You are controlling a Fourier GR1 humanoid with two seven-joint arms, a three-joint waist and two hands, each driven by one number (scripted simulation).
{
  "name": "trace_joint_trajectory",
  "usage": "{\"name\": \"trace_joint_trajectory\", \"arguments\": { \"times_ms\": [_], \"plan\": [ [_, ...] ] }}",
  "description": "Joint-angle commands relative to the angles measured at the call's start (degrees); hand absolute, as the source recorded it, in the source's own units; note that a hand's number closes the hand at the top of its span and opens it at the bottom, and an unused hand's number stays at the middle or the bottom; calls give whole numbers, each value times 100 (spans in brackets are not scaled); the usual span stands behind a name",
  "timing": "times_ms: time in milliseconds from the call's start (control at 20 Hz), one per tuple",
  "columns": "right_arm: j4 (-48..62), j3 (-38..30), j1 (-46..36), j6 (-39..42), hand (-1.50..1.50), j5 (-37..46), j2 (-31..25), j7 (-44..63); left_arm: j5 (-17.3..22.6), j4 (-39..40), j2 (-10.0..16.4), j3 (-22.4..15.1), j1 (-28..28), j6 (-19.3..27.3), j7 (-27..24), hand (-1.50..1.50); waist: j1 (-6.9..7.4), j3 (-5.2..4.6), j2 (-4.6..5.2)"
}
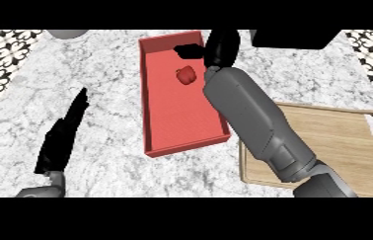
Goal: Pick the bell pepper from the tray and place it in the cardboard box
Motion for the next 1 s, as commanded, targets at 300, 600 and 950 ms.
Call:
{"name": "trace_joint_trajectory", "arguments": {
  "times_ms": [300,600,950],
  "plan": [
    [-1469,-863,1350,-1060,-150,-599,-349,-1185,76,215,3,270,199,100,-227,0,-373,-2,-86],
    [-3429,-810,2693,-718,-150,-481,-928,-649,-37,9,-78,185,446,175,-142,0,-515,-7,-150],
    [-5859,-1103,4851,505,-150,-1396,-2203,-1012,26,-260,33,271,313,76,165,0,-484,-1,-126]
  ]
}}
